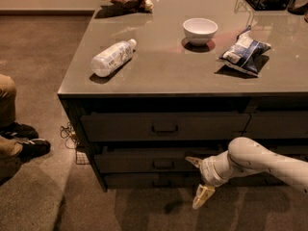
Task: Open middle drawer
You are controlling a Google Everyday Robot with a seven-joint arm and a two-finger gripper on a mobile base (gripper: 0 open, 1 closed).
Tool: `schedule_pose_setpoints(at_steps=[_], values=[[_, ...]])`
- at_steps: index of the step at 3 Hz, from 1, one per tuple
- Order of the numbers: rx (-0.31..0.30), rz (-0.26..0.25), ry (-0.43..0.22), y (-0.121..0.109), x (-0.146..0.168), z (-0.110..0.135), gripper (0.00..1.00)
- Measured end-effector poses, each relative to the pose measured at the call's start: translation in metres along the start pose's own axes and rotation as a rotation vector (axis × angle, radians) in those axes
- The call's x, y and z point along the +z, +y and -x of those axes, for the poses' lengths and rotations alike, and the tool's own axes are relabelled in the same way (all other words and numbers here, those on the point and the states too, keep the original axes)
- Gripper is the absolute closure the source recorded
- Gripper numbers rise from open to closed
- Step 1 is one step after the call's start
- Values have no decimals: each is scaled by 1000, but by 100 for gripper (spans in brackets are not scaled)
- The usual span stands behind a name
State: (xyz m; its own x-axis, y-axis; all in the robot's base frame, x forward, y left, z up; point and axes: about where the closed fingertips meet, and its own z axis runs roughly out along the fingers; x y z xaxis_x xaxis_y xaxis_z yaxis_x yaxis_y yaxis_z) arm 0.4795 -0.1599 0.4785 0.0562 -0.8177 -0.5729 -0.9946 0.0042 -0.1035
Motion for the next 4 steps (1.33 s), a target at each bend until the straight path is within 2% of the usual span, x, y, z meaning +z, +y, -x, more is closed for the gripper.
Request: schedule_pose_setpoints(at_steps=[1,3,4], values=[[-14,-26,5,-6,7,-2,0],[-47,-141,90,-50,13,-30,0],[-44,-149,105,-75,24,-45,0]])
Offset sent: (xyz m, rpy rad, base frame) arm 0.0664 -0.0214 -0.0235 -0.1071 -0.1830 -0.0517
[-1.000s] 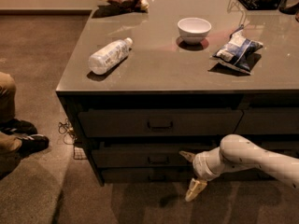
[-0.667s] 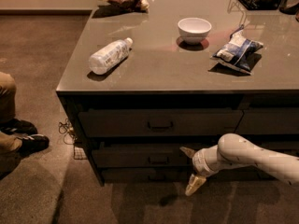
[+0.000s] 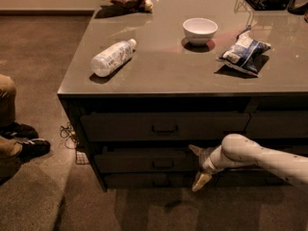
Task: Open middle drawer
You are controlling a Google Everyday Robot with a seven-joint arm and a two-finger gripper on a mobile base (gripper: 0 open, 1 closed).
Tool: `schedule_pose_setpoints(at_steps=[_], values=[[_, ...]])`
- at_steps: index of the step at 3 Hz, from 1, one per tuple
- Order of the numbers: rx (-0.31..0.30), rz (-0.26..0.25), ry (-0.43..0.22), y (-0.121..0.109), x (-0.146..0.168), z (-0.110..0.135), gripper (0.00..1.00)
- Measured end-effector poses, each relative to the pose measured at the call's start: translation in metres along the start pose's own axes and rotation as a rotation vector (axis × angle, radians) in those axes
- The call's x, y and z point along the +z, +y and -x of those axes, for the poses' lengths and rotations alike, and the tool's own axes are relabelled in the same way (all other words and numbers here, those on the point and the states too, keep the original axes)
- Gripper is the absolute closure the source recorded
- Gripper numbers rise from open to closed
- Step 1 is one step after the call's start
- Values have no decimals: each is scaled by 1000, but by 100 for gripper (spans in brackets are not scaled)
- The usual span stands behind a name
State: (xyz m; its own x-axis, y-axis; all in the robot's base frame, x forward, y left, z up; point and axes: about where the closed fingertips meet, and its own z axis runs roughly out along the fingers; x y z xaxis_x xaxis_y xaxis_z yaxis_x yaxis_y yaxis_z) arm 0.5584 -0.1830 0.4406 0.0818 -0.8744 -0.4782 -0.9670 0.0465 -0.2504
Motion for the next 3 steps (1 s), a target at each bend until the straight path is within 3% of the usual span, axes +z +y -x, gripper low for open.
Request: schedule_pose_setpoints(at_steps=[1,3], values=[[6,5,-1,-12,11,-7,0],[19,38,-22,-16,31,-14,41]])
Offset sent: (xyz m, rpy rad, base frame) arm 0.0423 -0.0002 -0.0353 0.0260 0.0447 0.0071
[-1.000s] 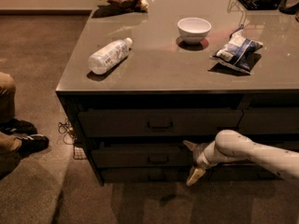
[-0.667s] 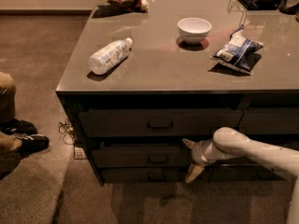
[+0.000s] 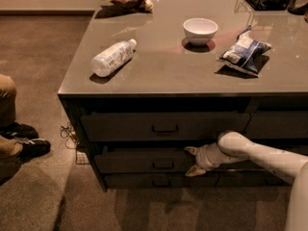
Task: Open middle drawer
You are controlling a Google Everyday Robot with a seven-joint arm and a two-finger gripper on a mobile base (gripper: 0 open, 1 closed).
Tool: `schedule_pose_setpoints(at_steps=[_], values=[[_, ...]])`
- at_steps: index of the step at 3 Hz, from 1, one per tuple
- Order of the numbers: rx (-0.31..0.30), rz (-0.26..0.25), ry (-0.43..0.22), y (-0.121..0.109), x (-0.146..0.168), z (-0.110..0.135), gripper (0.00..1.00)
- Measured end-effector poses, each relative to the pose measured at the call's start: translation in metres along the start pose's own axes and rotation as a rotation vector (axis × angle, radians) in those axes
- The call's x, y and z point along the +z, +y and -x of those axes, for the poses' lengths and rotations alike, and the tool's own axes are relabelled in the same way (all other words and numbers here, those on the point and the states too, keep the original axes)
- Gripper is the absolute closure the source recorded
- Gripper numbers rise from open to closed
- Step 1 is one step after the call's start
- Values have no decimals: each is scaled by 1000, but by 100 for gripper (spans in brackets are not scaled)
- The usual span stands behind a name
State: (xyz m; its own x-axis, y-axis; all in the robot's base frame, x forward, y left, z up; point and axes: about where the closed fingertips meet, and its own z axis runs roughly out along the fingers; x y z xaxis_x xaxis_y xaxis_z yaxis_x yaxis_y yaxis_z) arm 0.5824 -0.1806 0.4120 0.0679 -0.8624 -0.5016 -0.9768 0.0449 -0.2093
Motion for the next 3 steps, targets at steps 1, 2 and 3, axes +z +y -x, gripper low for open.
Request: schedule_pose_setpoints(at_steps=[1,2,3], values=[[6,16,0,17,-5,4,64],[27,70,-10,55,-12,13,87],[29,73,-11,57,-13,14,100]])
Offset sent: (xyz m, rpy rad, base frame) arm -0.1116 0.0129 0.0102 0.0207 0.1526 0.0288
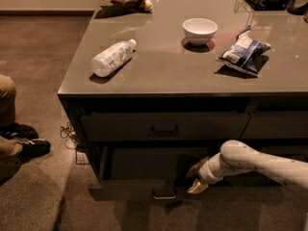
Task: Open middle drawer
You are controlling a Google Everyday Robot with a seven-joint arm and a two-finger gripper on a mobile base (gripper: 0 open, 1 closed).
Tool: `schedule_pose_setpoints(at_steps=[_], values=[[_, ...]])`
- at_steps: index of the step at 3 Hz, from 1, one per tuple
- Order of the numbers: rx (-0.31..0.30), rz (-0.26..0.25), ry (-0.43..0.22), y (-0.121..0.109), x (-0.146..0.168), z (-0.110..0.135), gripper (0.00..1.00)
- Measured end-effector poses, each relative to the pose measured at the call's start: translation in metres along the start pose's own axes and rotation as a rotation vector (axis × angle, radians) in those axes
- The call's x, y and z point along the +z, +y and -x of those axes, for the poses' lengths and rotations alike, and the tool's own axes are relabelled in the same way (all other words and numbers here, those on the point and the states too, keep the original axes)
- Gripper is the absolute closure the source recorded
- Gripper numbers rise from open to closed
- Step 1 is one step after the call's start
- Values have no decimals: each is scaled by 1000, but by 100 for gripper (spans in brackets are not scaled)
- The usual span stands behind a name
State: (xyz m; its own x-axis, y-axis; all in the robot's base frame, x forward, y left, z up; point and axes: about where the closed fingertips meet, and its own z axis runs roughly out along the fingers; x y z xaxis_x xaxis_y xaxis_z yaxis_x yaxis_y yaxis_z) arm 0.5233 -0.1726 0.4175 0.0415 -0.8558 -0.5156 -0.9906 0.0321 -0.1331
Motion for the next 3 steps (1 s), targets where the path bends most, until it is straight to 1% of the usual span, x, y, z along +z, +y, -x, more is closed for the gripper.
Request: schedule_pose_setpoints(at_steps=[1,2,3], values=[[0,0,0,1,0,0,100],[20,18,-41,32,1,9,100],[25,23,-51,40,2,11,100]])
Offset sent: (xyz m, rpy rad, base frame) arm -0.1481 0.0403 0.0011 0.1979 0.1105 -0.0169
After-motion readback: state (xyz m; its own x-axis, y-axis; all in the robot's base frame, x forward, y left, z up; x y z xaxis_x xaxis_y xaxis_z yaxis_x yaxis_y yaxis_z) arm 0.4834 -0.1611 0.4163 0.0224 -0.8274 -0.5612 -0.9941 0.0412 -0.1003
